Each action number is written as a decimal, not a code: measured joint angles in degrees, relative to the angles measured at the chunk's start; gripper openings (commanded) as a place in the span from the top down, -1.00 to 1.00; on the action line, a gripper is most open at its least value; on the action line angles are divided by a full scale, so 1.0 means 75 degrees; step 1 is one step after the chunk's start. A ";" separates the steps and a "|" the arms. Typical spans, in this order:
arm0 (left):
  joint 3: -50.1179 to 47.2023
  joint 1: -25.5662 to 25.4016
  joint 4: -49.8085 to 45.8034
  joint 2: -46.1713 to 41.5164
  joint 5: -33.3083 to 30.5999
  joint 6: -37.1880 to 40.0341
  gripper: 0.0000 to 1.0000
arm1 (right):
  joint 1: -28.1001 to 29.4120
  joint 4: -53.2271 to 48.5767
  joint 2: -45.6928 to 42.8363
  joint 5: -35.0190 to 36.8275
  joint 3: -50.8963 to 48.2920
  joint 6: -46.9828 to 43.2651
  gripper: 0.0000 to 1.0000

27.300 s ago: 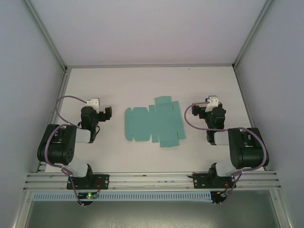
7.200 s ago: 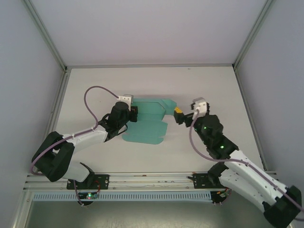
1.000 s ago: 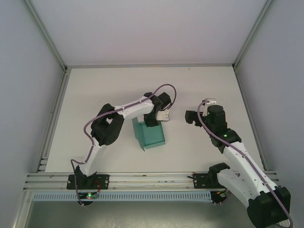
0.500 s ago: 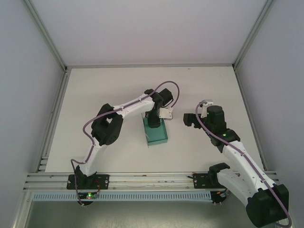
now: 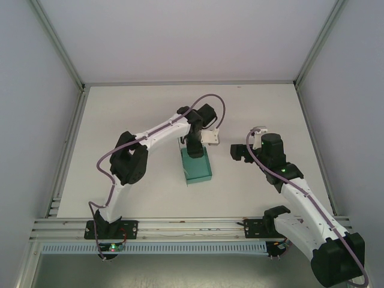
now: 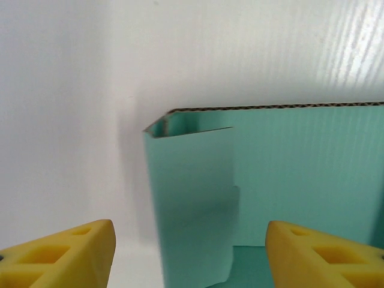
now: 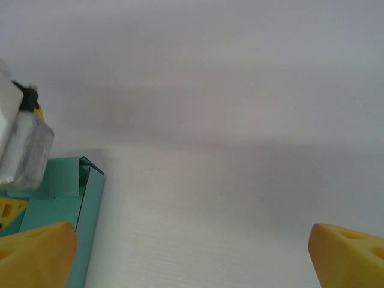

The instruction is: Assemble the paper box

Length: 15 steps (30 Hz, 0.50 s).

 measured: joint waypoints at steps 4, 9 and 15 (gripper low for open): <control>0.0207 0.0117 -0.0009 0.0230 0.0003 -0.0009 -0.28 | 0.0000 0.0000 0.0015 -0.0038 0.0000 0.0000 -0.97; 0.0551 0.0216 -0.0108 0.0970 0.0169 -0.0044 -0.09 | 0.0000 0.0000 0.0111 -0.0052 -0.0003 0.0000 -0.97; 0.0801 0.0361 -0.0265 0.1507 0.0189 -0.0248 0.68 | 0.0000 0.0029 0.0125 -0.0052 -0.0061 0.0000 -0.97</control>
